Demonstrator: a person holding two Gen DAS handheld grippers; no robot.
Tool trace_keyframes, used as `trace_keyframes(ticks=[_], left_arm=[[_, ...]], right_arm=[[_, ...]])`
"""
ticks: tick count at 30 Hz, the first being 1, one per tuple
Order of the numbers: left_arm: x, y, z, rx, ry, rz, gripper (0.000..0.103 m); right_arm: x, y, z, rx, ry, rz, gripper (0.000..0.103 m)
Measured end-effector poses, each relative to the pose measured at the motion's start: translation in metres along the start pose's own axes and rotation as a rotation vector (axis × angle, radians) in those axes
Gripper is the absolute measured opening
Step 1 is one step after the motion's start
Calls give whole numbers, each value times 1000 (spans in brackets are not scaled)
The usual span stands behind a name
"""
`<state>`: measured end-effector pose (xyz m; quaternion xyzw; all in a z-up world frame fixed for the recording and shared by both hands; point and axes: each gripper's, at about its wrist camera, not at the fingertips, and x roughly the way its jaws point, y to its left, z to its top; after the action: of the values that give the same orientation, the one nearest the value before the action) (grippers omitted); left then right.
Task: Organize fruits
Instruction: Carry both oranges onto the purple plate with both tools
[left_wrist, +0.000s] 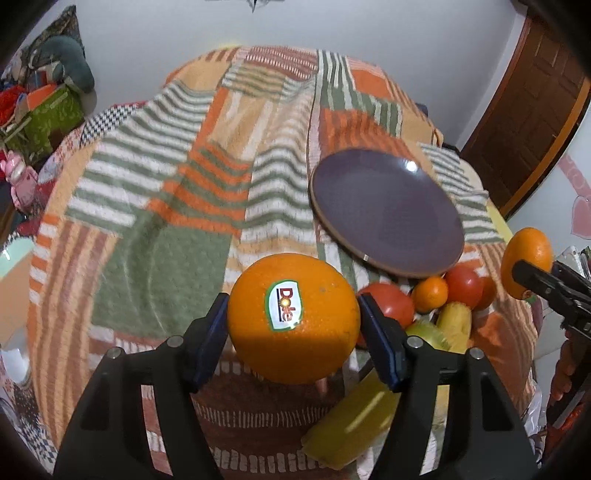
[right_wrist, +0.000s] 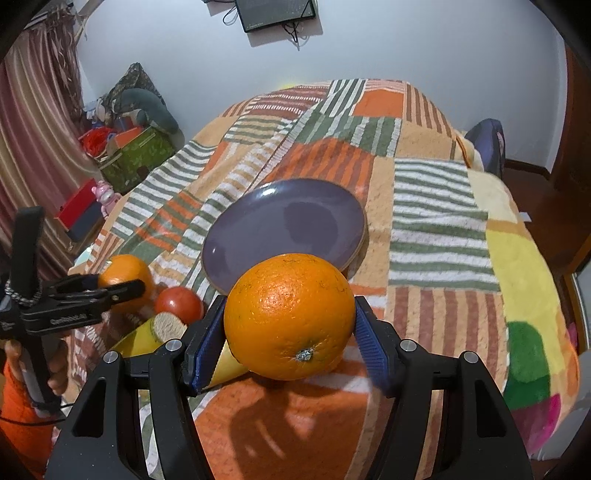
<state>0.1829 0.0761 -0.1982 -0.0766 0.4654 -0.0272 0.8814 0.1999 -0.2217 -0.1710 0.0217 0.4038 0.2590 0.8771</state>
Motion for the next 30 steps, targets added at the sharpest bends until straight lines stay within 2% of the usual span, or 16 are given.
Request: trace_keyframes(ticks=[13, 19, 24, 30], left_arm=[[-38, -23, 57, 57, -172, 1, 68], [-44, -37, 84, 71, -234, -14, 68], [-35, -46, 102, 78, -248, -31, 68], [-14, -54, 116, 96, -229, -36, 68]], right_arm=[[-13, 1, 47, -78, -143, -33, 62], [-6, 1, 65, -95, -179, -35, 62], [4, 4, 79, -135, -196, -45, 62], [23, 0, 96, -161, -190, -56, 62]])
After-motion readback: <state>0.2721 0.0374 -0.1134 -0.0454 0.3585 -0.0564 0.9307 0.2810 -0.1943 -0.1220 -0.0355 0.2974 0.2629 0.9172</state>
